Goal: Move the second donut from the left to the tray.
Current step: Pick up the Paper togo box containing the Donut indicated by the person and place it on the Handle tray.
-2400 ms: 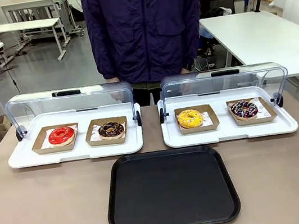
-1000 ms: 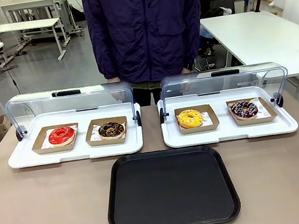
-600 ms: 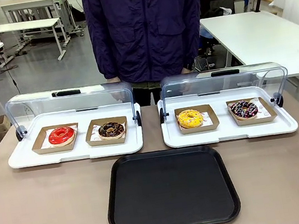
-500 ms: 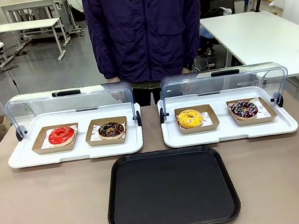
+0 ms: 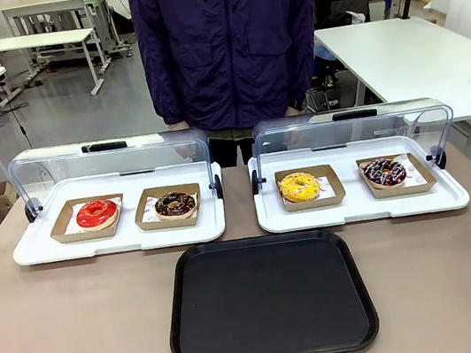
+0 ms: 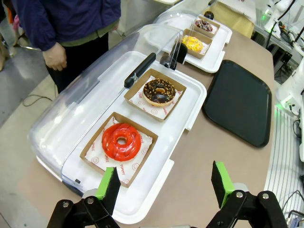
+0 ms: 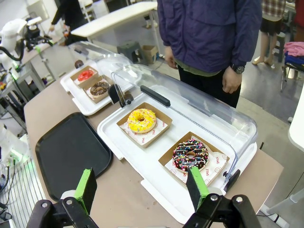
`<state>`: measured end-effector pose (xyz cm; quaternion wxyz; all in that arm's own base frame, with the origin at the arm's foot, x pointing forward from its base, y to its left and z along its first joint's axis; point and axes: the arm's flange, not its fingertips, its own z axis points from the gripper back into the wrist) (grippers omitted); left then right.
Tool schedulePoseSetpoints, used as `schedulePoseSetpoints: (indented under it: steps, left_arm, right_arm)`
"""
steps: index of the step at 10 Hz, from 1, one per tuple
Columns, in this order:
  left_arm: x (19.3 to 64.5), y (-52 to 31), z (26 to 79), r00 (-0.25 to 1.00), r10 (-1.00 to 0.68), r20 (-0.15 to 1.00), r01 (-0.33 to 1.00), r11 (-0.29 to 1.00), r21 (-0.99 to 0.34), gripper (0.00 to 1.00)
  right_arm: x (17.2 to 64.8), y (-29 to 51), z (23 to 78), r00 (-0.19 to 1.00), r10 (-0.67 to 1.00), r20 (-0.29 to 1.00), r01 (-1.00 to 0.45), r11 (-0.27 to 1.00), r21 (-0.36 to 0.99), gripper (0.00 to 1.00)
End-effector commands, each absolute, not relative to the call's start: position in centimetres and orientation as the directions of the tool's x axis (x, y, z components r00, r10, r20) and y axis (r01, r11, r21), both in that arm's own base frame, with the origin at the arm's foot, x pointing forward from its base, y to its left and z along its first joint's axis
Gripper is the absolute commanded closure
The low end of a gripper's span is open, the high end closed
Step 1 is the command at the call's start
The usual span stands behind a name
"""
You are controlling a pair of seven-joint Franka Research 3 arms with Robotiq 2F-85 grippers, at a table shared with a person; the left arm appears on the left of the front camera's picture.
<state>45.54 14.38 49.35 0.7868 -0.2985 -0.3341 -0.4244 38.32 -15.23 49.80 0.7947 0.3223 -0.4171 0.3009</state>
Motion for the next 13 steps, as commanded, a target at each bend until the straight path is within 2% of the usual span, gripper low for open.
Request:
schedulePoseSetpoints:
  steps: [1, 13]
  left_arm:
    - [45.53, 14.30, 49.44, 0.411, -0.466, 0.784, 0.871, 0.453, -0.187, 0.00]
    - [45.53, 14.30, 49.44, 0.411, -0.466, 0.784, 0.871, 0.453, -0.187, 0.00]
  right_arm:
    - [38.72, -15.28, 49.98, 0.441, 0.205, 0.874, -0.760, 0.603, 0.242, 0.00]
    - [38.72, -15.28, 49.98, 0.441, 0.205, 0.874, -0.760, 0.603, 0.242, 0.00]
